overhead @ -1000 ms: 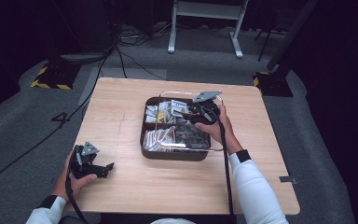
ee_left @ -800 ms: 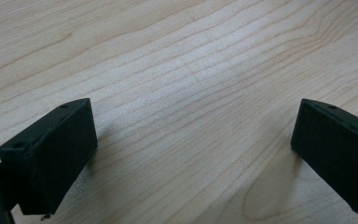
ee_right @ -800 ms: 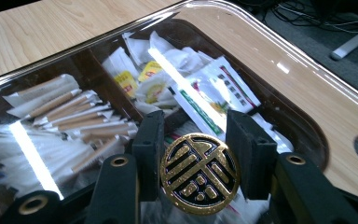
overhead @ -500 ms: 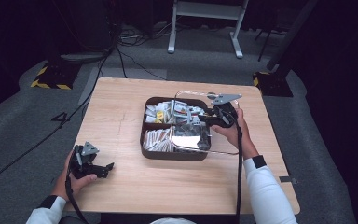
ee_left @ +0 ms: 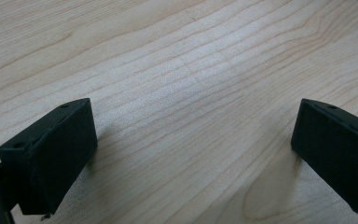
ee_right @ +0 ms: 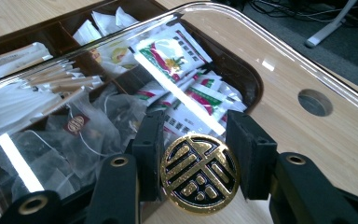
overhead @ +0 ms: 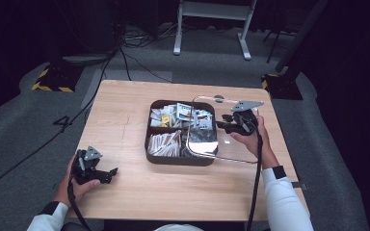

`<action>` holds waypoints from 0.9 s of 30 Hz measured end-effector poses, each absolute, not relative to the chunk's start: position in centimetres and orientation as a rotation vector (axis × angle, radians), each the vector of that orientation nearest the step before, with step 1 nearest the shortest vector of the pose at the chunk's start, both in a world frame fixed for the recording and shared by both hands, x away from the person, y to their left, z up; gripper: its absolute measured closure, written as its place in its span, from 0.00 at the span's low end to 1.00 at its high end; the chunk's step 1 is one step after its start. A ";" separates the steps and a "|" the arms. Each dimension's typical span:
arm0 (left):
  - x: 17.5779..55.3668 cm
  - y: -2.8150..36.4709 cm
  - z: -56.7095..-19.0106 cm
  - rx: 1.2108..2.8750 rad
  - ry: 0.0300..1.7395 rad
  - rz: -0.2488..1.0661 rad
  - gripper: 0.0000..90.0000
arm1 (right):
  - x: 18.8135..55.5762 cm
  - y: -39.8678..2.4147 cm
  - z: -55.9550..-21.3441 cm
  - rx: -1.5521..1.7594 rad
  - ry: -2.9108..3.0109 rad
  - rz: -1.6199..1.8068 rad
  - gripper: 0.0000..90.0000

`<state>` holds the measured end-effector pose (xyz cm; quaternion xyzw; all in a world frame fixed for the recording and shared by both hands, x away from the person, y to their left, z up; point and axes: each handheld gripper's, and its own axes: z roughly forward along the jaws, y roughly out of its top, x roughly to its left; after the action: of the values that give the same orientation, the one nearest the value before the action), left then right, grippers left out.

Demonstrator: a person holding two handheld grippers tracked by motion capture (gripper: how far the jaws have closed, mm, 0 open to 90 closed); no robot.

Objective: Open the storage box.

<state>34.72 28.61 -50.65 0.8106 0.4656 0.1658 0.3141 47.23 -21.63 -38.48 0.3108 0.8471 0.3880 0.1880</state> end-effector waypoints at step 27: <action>34.7 28.6 -50.7 2.136 1.227 0.438 0.01 | 46.0 -28.8 -39.2 0.975 2.336 1.053 0.66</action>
<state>34.72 28.61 -50.66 0.8105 0.4655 0.1661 0.3143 46.05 -28.84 -39.21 0.3484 0.8350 0.3766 0.1987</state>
